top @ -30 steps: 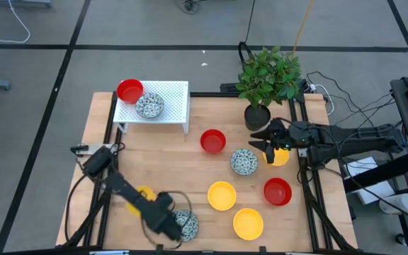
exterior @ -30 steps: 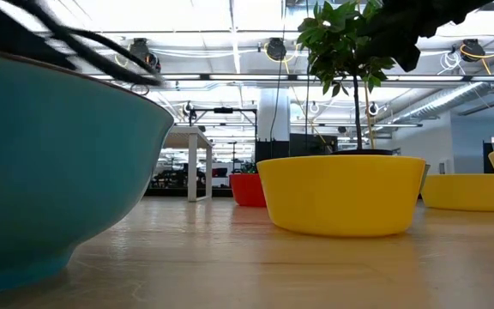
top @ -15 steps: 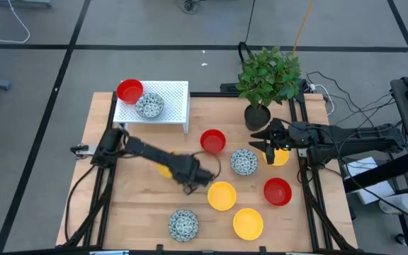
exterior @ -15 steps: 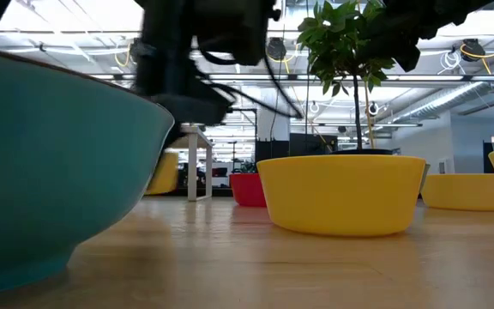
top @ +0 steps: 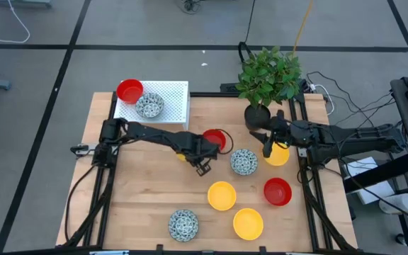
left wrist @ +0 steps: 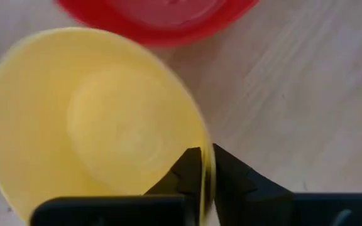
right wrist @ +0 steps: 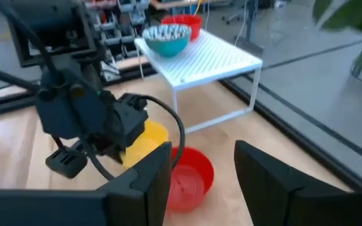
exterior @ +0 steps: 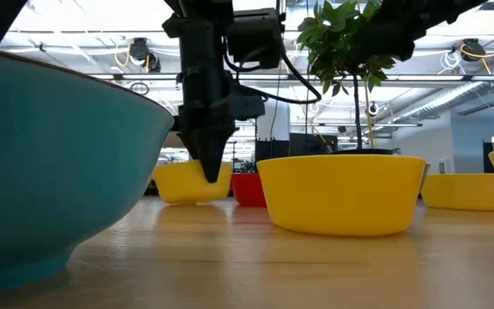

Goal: Pick & Place Mini bowls
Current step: Move the yellow bowl to the center of the table, then stack the red bowl on the red bowl on the shelf

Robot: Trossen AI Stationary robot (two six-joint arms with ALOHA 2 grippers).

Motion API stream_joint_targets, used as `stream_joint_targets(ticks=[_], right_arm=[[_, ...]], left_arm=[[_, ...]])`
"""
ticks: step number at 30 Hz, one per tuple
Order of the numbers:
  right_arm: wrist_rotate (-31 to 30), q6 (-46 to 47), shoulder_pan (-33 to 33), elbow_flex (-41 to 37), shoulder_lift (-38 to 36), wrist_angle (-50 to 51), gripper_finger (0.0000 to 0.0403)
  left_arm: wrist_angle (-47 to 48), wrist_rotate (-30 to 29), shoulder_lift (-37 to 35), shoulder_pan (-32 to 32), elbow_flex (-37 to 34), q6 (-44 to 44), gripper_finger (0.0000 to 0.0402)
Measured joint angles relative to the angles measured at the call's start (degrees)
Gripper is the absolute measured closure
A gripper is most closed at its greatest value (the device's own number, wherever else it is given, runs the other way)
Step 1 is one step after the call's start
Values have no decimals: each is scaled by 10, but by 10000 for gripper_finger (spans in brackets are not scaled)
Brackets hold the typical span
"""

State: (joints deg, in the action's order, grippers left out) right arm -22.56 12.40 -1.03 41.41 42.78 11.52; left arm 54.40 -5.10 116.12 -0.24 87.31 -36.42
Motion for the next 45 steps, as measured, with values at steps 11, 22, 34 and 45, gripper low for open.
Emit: stream_joint_targets(ticks=[11, 22, 34, 45], right_arm=[[3, -7, 40, 0, 1, -34, 243], [4, -12, 69, 0, 1, -36, 243], [3, -13, 90, -1, -6, -34, 243], [4, -31, 90, -1, -20, -27, 243]], left_arm=[[-6, 62, -5, 25, 4, 22, 248], [-33, 54, -17, 61, 128, 131, 205], [-94, 31, 27, 56, 125, 337, 224], [-60, 51, 86, 57, 124, 359, 234]])
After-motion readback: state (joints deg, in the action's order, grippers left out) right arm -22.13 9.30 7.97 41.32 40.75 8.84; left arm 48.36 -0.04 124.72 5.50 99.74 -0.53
